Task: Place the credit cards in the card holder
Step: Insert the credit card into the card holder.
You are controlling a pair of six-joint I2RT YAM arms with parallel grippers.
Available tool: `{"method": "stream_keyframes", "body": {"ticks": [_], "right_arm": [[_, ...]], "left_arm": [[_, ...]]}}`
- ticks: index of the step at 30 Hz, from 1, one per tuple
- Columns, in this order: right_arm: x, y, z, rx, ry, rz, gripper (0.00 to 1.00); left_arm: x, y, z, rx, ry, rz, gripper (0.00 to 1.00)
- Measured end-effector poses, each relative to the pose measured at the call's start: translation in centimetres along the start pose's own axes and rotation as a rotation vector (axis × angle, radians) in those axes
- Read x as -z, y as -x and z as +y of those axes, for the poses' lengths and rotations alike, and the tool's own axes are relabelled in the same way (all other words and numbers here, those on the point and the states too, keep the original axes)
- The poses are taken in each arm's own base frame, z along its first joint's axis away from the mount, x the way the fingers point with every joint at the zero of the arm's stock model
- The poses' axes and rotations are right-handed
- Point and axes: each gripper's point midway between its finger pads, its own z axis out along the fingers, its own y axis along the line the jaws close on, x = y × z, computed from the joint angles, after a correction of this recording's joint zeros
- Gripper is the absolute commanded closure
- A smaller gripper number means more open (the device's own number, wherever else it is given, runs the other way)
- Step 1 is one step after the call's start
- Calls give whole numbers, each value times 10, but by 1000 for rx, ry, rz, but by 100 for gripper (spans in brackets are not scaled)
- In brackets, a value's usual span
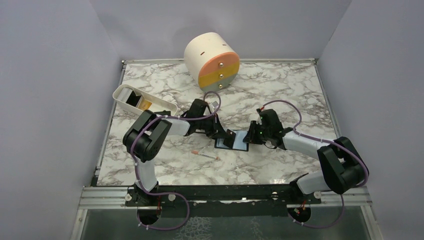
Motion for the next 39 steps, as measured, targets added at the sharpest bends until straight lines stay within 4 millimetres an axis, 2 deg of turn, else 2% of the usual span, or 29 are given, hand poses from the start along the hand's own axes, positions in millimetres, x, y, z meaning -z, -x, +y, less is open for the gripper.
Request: {"method": "stream_keyframes", "body": {"ticks": [5, 13, 20, 37, 39], "right_arm": [[2, -1, 0, -2, -2, 3, 77], [6, -6, -2, -12, -17, 22, 81], [7, -8, -4, -21, -18, 19, 82], [7, -9, -4, -31, -17, 16, 82], [7, -9, -4, -31, -16, 16, 82]], "left_arm": [[-4, -1, -3, -19, -7, -8, 100], [-9, -2, -6, -23, -8, -19, 100], [-11, -1, 0, -20, 17, -46, 100], [-23, -1, 0, -48, -14, -66, 100], [-24, -2, 0, -51, -13, -70, 96]]}}
